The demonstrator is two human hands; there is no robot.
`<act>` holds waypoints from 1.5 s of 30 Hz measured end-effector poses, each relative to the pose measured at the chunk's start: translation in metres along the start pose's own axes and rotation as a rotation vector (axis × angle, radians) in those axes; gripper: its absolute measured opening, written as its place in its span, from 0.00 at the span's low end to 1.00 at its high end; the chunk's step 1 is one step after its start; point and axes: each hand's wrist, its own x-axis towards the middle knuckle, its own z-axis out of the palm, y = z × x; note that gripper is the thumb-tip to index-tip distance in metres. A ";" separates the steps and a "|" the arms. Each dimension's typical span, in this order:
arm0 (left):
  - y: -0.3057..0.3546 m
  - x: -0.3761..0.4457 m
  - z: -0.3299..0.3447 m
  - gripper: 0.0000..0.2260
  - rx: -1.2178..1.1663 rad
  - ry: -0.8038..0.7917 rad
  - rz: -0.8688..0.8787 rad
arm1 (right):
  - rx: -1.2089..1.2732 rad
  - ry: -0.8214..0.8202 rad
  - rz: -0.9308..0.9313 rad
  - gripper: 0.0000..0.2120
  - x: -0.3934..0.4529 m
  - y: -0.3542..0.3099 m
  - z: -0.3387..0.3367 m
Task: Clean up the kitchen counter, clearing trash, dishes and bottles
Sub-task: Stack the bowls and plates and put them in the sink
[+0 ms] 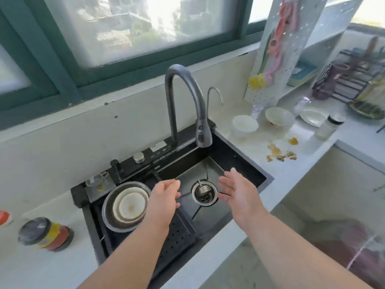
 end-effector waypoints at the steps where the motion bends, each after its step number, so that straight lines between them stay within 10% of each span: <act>1: 0.004 -0.002 0.020 0.04 0.004 -0.009 0.017 | 0.016 0.011 -0.017 0.16 0.003 -0.013 -0.019; 14: 0.032 -0.006 0.253 0.10 -0.055 0.009 -0.004 | 0.085 0.050 -0.110 0.17 0.079 -0.169 -0.214; 45: 0.130 0.184 0.533 0.09 -0.042 0.037 -0.071 | 0.055 0.052 -0.055 0.14 0.361 -0.371 -0.267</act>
